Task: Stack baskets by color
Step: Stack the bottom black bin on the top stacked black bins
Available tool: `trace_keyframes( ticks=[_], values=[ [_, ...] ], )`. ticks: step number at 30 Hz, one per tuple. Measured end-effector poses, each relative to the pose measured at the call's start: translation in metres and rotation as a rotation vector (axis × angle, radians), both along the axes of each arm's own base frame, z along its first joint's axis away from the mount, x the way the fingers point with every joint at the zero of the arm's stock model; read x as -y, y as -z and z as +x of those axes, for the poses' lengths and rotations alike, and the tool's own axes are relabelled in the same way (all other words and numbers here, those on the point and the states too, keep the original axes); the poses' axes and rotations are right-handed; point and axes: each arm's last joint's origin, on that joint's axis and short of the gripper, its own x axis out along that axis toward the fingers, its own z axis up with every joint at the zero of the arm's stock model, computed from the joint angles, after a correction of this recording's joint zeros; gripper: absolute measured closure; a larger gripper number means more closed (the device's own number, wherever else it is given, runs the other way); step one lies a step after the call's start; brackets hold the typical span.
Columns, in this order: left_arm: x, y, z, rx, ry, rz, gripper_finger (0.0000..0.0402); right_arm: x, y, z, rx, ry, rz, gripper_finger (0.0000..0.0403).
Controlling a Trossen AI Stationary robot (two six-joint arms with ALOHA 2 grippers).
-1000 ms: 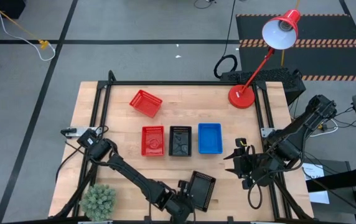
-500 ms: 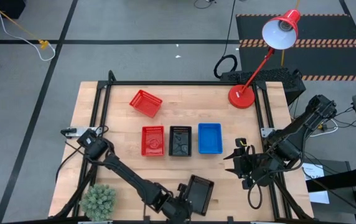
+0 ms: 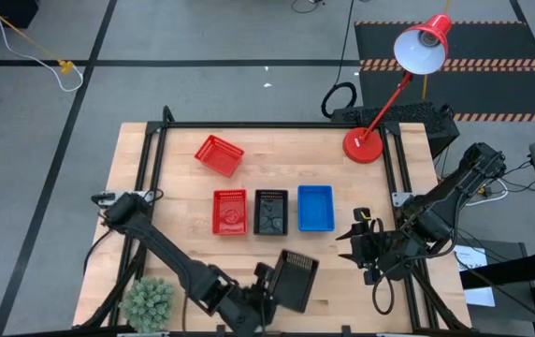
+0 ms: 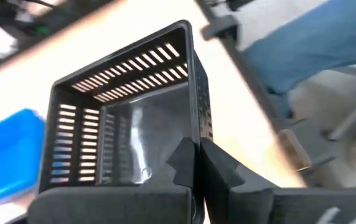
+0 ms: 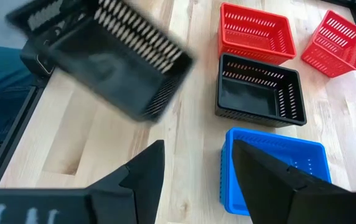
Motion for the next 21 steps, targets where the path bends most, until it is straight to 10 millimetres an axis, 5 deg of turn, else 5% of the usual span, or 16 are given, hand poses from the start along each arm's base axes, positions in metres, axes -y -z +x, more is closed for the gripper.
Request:
trace_keyframes(
  ticks=[12,21],
  values=[
    [-0.058,-0.07,-0.021,0.121,-0.176,0.149,0.0388,0.0,0.0,0.0,-0.001,-0.015,-0.016,0.0222],
    [-0.062,-0.065,-0.017,0.116,-0.218,0.18,0.0391,0.0,0.0,0.0,0.002,-0.019,-0.026,0.0222]
  ],
)
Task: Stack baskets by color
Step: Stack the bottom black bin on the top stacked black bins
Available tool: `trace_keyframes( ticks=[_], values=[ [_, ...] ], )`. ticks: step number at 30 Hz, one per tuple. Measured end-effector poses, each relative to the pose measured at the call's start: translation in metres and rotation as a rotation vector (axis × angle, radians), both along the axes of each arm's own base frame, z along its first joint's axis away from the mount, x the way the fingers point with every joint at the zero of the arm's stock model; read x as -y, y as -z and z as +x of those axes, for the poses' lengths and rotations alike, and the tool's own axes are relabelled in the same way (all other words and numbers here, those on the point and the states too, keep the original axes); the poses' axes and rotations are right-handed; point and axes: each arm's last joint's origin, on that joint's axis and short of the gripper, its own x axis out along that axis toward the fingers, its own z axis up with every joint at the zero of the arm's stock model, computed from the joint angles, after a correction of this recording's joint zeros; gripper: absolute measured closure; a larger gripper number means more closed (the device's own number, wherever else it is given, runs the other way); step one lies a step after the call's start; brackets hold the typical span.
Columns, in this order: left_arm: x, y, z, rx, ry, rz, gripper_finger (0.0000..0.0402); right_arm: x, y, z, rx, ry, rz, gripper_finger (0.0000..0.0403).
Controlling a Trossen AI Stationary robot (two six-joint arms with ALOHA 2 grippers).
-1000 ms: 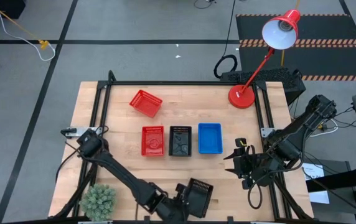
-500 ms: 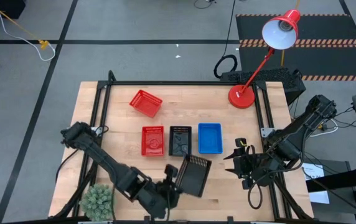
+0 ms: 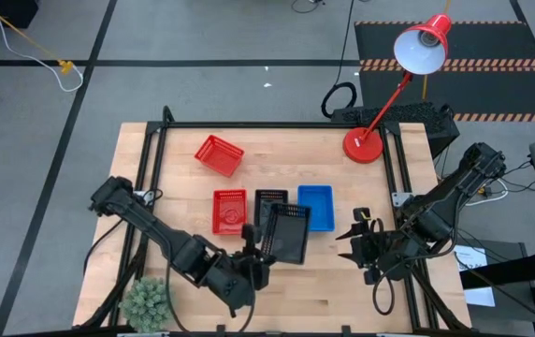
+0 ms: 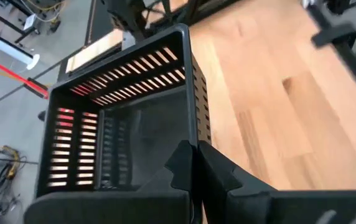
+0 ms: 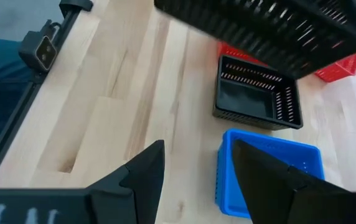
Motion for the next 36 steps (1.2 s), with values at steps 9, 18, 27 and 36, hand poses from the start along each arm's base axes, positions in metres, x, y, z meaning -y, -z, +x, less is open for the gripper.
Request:
trace_keyframes(
  ticks=[9,18,27,36],
  values=[
    [-0.001,0.012,-0.002,-0.022,-0.054,0.051,0.0393,0.001,-0.001,0.001,0.021,0.007,-0.021,0.0222],
    [-0.013,0.03,0.002,-0.053,-0.119,0.066,0.0394,0.004,-0.003,0.006,0.062,0.002,-0.086,0.0266],
    [-0.033,0.061,0.013,-0.079,-0.15,0.063,0.0394,0.003,-0.005,0.006,0.076,-0.038,-0.117,0.0344],
    [-0.06,0.096,0.017,-0.147,-0.21,0.057,0.0389,0.006,-0.009,0.003,0.093,-0.038,-0.104,0.0395]
  ],
)
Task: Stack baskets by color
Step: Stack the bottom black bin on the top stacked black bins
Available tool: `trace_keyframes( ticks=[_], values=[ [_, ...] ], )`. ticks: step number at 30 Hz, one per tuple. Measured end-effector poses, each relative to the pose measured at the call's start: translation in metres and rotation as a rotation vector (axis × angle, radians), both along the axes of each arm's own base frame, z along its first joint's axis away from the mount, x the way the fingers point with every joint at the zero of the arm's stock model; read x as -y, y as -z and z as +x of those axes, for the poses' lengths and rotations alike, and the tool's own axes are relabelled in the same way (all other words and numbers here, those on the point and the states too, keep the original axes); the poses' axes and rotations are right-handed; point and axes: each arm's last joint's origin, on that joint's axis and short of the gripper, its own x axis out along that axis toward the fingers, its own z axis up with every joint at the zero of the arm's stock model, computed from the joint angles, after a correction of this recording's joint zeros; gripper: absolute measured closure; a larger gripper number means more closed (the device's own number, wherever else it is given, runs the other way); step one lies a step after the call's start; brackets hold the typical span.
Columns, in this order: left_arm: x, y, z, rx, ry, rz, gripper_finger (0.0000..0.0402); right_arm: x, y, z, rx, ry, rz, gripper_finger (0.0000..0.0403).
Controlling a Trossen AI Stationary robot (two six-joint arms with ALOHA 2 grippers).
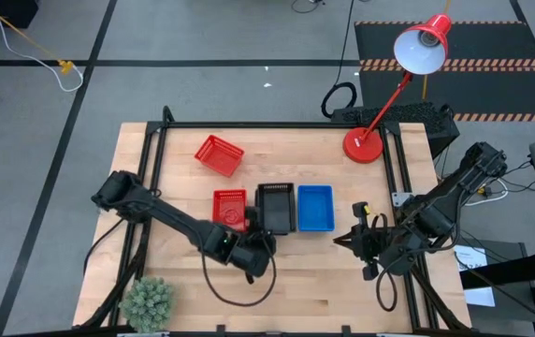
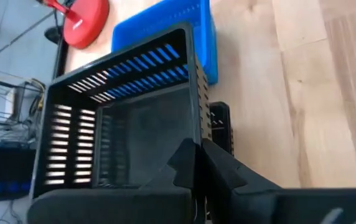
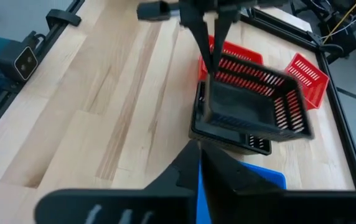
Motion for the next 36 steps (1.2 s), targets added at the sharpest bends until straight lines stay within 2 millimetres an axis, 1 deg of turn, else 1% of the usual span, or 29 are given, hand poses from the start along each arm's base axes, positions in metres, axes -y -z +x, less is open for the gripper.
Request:
trace_keyframes(
  ticks=[2,6,9,12,15,19,27,31,36],
  values=[
    [-0.005,0.007,0.001,-0.008,0.004,-0.021,0.0394,0.0,0.0,0.0,0.001,0.001,0.002,0.04],
    [-0.015,0.02,0.003,-0.018,0.0,-0.036,0.039,0.0,0.0,0.0,0.001,0.001,0.003,0.0401],
    [-0.019,0.028,0.001,-0.043,0.006,-0.023,0.0384,0.0,0.0,0.0,0.001,0.001,0.004,0.0402],
    [-0.02,0.032,-0.001,-0.061,0.01,-0.025,0.0392,0.0,0.0,0.0,0.001,0.001,0.004,0.0402],
    [-0.02,0.035,-0.002,-0.076,0.019,-0.033,0.0394,0.0,0.0,0.0,0.001,0.001,0.004,0.0402],
    [-0.021,0.034,-0.002,-0.079,0.026,-0.027,0.0381,0.0,0.0,0.0,0.001,0.001,0.004,0.0402],
    [-0.021,0.037,-0.002,-0.083,0.026,-0.028,0.0376,0.0,0.0,0.0,0.001,0.001,0.004,0.0402],
    [-0.025,0.048,-0.008,-0.118,0.019,-0.012,0.0346,0.0,0.0,0.0,0.001,0.001,0.004,0.0402],
    [-0.028,0.054,-0.009,-0.115,0.006,-0.014,0.0284,0.0,0.0,0.0,0.001,0.001,0.004,0.0402]
  ],
)
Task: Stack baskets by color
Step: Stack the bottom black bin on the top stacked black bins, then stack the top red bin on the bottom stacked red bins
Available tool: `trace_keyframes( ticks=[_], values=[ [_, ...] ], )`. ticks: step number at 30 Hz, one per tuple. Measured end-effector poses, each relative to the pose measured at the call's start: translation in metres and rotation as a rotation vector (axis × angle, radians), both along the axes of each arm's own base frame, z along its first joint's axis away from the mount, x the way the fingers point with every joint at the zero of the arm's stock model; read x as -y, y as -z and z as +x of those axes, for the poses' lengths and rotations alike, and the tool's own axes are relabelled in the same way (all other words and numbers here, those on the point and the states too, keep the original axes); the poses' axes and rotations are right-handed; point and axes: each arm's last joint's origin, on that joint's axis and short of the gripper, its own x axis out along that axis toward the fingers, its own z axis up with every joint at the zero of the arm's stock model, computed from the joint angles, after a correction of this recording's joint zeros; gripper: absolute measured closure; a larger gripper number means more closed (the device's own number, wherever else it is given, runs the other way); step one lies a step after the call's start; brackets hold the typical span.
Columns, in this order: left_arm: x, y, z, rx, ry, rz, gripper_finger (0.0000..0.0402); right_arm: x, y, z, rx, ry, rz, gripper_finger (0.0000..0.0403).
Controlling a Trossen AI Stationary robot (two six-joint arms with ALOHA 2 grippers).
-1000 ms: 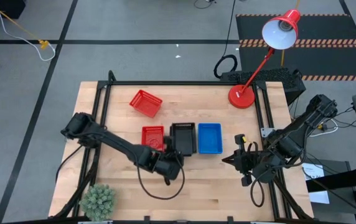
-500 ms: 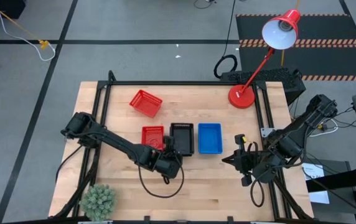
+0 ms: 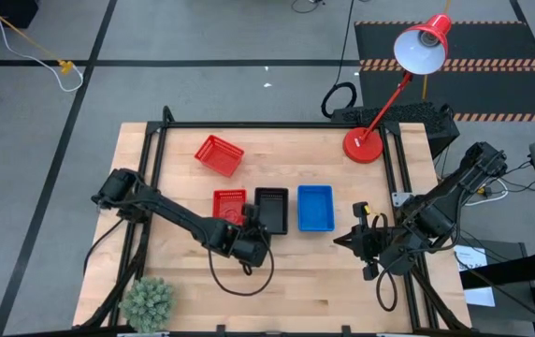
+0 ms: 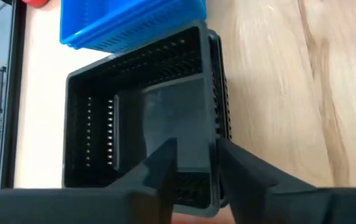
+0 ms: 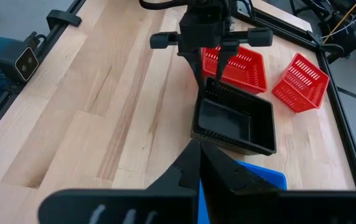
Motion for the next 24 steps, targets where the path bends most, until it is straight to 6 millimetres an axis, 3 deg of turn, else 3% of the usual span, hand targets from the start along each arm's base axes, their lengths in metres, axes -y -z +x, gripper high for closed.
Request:
trace_keyframes(
  ticks=[6,15,24],
  values=[
    [-0.001,-0.011,0.007,0.041,-0.028,-0.037,0.0232,0.0,0.0,0.0,0.0,0.006,0.008,0.0402],
    [-0.001,-0.034,0.005,-0.007,-0.019,-0.08,0.0225,0.0,0.0,0.0,0.001,0.019,0.029,0.0402],
    [-0.037,-0.069,-0.023,-0.001,-0.221,-0.038,0.0225,-0.001,0.0,0.0,0.006,0.019,0.034,0.0402]
  ],
)
